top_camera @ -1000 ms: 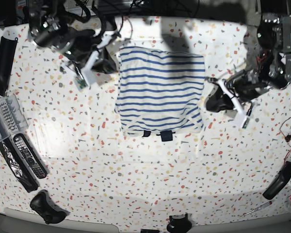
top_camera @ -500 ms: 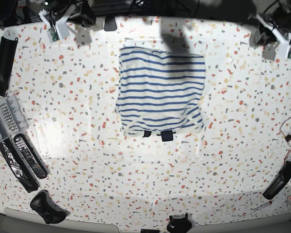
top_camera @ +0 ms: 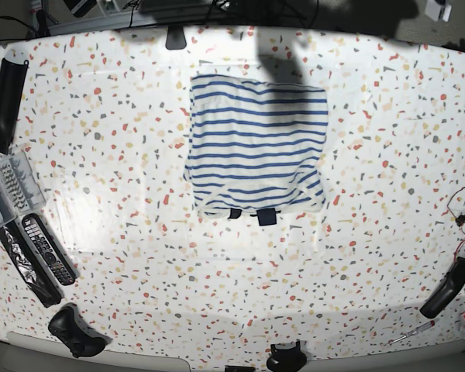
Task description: Layout the t-shirt on the table in an organized manner, then fold the t-shirt properly
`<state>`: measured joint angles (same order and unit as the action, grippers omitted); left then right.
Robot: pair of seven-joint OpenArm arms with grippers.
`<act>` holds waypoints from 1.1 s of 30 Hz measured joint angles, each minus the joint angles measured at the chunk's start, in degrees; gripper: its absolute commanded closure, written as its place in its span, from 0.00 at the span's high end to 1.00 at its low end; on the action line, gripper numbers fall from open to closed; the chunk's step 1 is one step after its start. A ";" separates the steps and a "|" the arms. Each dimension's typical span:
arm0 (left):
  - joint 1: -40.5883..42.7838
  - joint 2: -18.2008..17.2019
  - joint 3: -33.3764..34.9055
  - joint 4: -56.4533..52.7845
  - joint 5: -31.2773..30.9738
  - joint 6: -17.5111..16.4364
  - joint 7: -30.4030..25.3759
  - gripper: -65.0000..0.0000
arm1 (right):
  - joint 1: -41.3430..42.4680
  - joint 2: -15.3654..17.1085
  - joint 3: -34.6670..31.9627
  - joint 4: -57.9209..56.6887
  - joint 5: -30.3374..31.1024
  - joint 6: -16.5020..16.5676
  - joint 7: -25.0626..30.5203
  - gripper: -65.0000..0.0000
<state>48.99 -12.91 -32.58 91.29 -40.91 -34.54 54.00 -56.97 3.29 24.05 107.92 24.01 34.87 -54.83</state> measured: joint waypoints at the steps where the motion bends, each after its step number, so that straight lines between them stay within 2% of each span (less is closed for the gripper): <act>1: -0.20 0.02 0.00 -1.97 0.00 0.00 -0.02 0.00 | 0.44 1.05 0.02 -2.58 -0.04 -0.02 0.31 0.00; 4: -1.64 0.09 -0.02 -8.04 0.09 -0.07 -0.09 0.00 | 3.56 4.02 0.07 -10.93 -0.13 -0.20 0.33 0.00; 6: -3.41 0.04 -0.02 -13.05 2.58 -2.16 -2.36 0.00 | 6.93 5.42 0.04 -17.18 -0.07 -0.22 1.27 0.00; 8: -5.57 0.00 -0.02 -18.73 5.73 -2.40 -5.95 0.00 | 11.02 6.34 0.07 -23.71 0.00 -0.20 2.40 0.00; 13: -11.04 0.00 -0.02 -34.23 15.69 -2.71 -21.16 0.00 | 20.92 8.33 -0.04 -42.34 -0.02 -1.53 8.28 0.00; 17: -14.78 0.09 -0.13 -45.18 21.51 -2.69 -35.06 0.00 | 27.82 11.56 -1.90 -57.24 -0.15 -1.33 17.38 0.00; 20: -18.86 0.09 -0.13 -52.26 25.90 -2.40 -39.47 0.00 | 32.96 13.38 -5.68 -66.97 -2.32 -1.53 25.24 0.00; 24: -25.11 0.09 -0.13 -60.98 27.65 -2.10 -40.54 0.00 | 39.08 13.31 -12.85 -76.59 -7.85 -3.06 32.17 0.00; 25: -26.45 0.20 -0.13 -62.95 27.63 -1.66 -40.54 0.06 | 40.28 12.87 -14.91 -78.38 -7.69 -4.28 33.03 0.00; 28: -29.53 1.46 -0.13 -67.58 29.86 2.99 -42.34 0.20 | 43.52 11.72 -20.81 -81.61 -7.74 -7.50 34.27 0.00; 31: -30.45 3.76 -0.15 -69.24 36.00 4.90 -47.06 0.20 | 44.94 10.45 -24.98 -81.94 -7.76 -10.58 36.26 0.00; 33: -30.42 5.66 -0.17 -69.24 37.35 6.32 -49.22 0.20 | 45.24 9.73 -26.73 -81.94 -8.13 -11.87 38.47 0.01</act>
<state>18.57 -7.25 -32.75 22.04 -3.55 -28.23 4.78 -11.73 13.02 -2.68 25.98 15.88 23.00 -16.36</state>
